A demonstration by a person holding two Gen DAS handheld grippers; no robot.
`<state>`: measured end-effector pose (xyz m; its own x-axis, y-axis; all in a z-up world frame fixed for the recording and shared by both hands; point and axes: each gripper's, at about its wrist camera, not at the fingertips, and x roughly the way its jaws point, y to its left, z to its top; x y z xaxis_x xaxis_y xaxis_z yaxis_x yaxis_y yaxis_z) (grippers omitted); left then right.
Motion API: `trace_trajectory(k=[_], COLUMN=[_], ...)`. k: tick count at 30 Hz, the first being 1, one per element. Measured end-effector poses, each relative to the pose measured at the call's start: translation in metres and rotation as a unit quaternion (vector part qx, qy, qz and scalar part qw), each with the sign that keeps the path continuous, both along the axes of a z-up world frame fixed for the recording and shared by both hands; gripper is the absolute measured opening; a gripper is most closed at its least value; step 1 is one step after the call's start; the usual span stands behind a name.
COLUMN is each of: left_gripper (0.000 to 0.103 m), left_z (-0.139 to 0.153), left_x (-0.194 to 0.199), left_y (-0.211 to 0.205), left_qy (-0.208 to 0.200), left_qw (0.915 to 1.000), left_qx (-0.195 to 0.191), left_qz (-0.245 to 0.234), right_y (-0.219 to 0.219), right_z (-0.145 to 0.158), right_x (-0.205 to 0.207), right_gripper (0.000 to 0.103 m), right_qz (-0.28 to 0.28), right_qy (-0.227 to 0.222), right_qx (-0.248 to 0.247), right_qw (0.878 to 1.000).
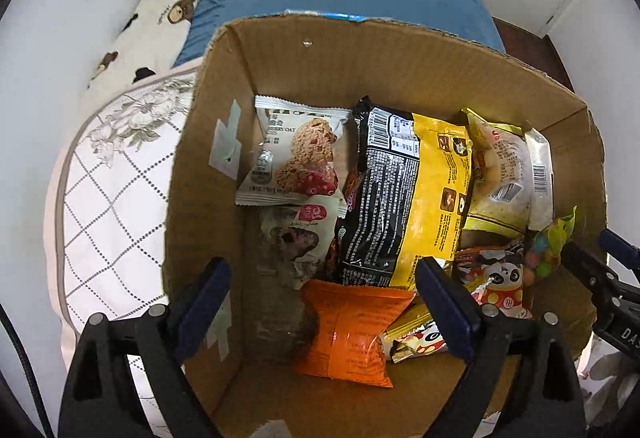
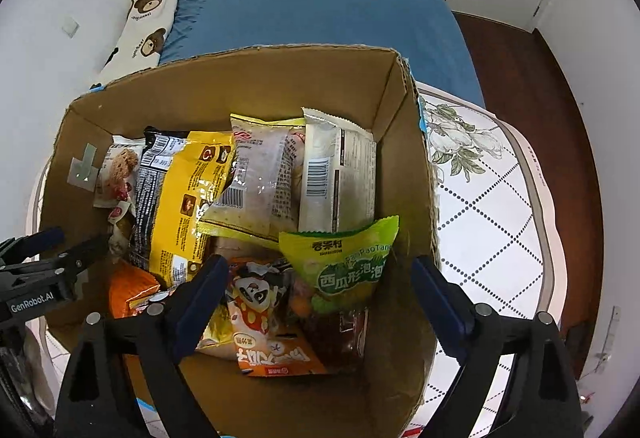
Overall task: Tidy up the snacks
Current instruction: 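Carry the pouch and candy bag into the box and open both tools, then lift both open tools out of the box toward the last two snacks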
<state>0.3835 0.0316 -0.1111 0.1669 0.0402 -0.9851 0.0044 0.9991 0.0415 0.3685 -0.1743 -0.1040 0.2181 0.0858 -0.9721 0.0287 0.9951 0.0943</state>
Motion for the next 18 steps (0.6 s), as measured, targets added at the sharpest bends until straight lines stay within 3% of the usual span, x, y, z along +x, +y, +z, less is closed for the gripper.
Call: trace_trajectory(k=[18], left_gripper=[0.094], left_z=[0.059], left_x=[-0.074], left_y=[-0.011], left_qy=[-0.108], left_qw=[0.9941], left_qx=[-0.011], left_qz=[0.002], right_y=[0.007], right_z=[0.046], right_x=[-0.066], right_gripper=[0.094], right_qz=[0.009], right_qy=[-0.07], right_qx=[-0.013], right_qw=[0.997])
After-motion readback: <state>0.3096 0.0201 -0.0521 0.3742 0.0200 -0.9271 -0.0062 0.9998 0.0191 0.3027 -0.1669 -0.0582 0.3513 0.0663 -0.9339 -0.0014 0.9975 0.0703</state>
